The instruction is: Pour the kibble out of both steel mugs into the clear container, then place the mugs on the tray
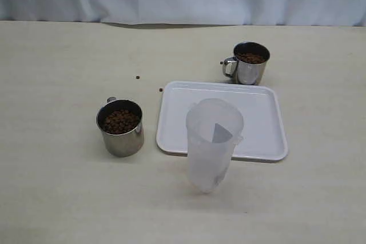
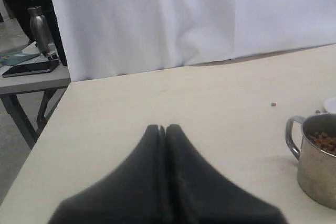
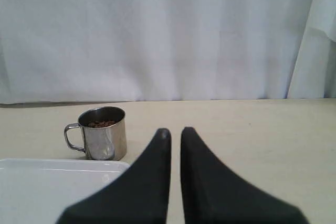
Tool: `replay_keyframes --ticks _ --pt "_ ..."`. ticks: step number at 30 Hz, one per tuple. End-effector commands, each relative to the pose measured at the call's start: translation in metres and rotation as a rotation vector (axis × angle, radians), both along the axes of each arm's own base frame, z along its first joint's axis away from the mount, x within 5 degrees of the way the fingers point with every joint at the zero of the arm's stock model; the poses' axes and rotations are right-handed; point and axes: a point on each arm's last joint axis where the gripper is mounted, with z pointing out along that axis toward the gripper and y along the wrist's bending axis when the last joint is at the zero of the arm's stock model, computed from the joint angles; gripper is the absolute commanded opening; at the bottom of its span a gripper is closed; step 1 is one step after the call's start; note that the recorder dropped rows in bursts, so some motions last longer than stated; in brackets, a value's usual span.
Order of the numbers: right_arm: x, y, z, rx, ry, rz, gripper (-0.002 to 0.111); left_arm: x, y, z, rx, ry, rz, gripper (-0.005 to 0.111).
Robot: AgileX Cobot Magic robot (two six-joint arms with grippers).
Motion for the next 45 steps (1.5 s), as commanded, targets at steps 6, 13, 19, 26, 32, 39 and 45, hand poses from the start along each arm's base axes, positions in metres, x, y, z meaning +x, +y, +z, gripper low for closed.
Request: replay_keyframes --ticks 6,13,19,26,32,39,45 --pt "0.000 0.000 -0.001 0.001 -0.004 -0.008 0.005 0.000 -0.001 0.000 -0.009 -0.010 -0.008 0.000" --pt "0.000 0.000 -0.001 0.001 -0.004 -0.008 0.005 0.000 -0.001 0.000 -0.009 -0.010 -0.008 0.000" --pt "0.000 0.000 -0.001 0.001 -0.004 -0.008 0.005 0.000 -0.001 0.000 -0.009 -0.010 -0.008 0.000" --pt "-0.002 0.000 0.020 0.023 -0.232 0.000 0.005 0.000 -0.001 0.000 -0.009 -0.010 -0.008 0.000" --pt "-0.004 0.000 0.031 0.035 -0.354 0.004 0.005 0.000 -0.001 -0.001 -0.010 -0.004 -0.008 0.000" --pt "-0.006 0.000 0.036 0.043 -0.409 0.006 0.005 0.000 -0.001 -0.001 -0.010 -0.004 -0.008 0.000" --pt "-0.006 0.000 0.037 0.141 -0.409 0.023 0.005 0.000 -0.001 -0.001 -0.010 -0.004 -0.008 0.000"
